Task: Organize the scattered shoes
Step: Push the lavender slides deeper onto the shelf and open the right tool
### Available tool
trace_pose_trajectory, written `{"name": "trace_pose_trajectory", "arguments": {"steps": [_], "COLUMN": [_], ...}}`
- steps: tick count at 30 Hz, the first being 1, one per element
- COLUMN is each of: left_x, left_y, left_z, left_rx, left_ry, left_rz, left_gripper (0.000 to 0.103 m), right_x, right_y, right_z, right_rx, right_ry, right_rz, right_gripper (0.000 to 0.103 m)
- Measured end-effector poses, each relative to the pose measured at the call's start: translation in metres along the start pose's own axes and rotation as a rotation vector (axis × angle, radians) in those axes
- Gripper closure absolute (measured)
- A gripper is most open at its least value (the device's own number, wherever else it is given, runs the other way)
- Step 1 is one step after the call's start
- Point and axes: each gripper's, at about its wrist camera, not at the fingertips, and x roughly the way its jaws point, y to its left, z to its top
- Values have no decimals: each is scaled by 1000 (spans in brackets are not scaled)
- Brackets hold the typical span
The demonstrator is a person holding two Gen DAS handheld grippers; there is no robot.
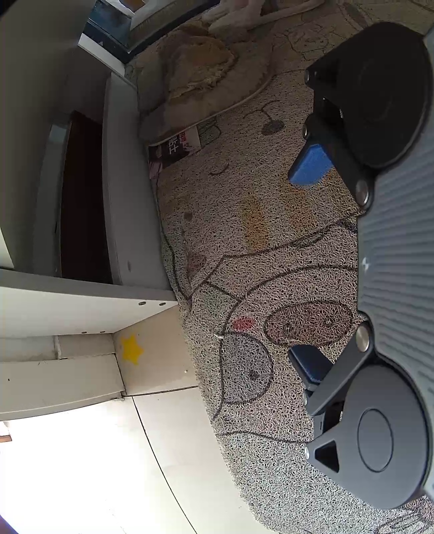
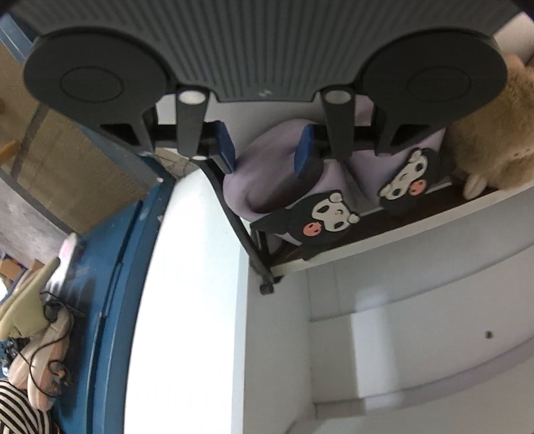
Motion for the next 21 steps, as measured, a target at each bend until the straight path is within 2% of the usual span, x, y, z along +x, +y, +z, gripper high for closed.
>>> {"name": "trace_pose_trajectory", "arguments": {"steps": [6, 14, 18, 21], "left_x": [1, 4, 4, 3], "left_y": [3, 2, -1, -3], "left_z": [-2, -1, -2, -2], "left_rx": [-4, 0, 4, 11], "left_ry": [10, 9, 11, 9], "left_rz": [0, -1, -3, -6], "left_gripper": [0, 0, 0, 1], "right_x": [14, -7, -3, 5], "right_y": [-31, -45, -48, -42], "right_z": [-1, -6, -4, 0], "right_rx": [268, 510, 562, 530], "right_ry": [63, 55, 75, 79], "right_rz": [92, 179, 164, 122], "right_gripper": [69, 75, 76, 76]}}
